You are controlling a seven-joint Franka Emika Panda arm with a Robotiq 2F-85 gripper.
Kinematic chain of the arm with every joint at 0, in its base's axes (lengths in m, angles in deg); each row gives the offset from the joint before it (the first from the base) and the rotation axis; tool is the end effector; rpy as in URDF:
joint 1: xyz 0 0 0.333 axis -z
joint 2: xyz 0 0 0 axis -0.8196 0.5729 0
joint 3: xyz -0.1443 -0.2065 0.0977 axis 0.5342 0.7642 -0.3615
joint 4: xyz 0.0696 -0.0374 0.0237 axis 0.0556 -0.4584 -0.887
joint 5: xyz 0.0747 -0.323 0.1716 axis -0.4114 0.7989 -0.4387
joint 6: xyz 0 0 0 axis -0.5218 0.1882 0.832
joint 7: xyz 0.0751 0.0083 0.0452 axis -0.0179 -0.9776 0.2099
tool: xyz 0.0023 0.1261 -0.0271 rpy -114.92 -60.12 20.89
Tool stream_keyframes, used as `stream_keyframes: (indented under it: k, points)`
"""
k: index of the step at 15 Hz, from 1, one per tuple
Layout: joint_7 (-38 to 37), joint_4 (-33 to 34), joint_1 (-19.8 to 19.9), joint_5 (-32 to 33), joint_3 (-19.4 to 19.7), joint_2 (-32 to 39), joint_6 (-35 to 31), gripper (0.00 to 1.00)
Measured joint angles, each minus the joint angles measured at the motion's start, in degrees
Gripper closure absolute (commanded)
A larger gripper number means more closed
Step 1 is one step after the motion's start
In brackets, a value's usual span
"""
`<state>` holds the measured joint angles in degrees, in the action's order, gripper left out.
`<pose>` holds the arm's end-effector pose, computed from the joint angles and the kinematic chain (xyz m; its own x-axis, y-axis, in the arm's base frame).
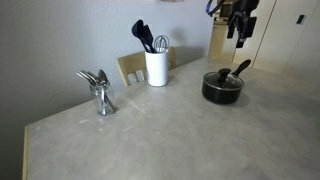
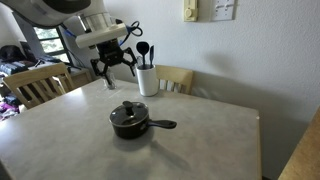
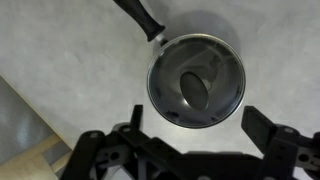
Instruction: Pick up the lid from the black pot and put it on the table.
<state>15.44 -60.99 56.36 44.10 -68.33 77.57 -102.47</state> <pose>0.5635 -0.0572 0.3197 0.6549 0.7524 -0.0712 0.7489 -0.6334 0.1948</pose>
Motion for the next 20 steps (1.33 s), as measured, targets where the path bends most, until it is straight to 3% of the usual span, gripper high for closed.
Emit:
stream_keyframes:
  k: [3,9,16,20]
  points:
    - [2.3,-0.1,0.0,-1.5,-1.8,3.7,-4.7,0.00]
    - [2.8,-0.1,0.1,-1.4,-2.1,4.5,-5.2,0.00]
    - [24.5,0.5,6.6,-7.2,-2.8,10.0,-11.8,0.00]
    - [31.7,3.7,9.4,-10.1,-3.2,12.1,-5.4,0.00]
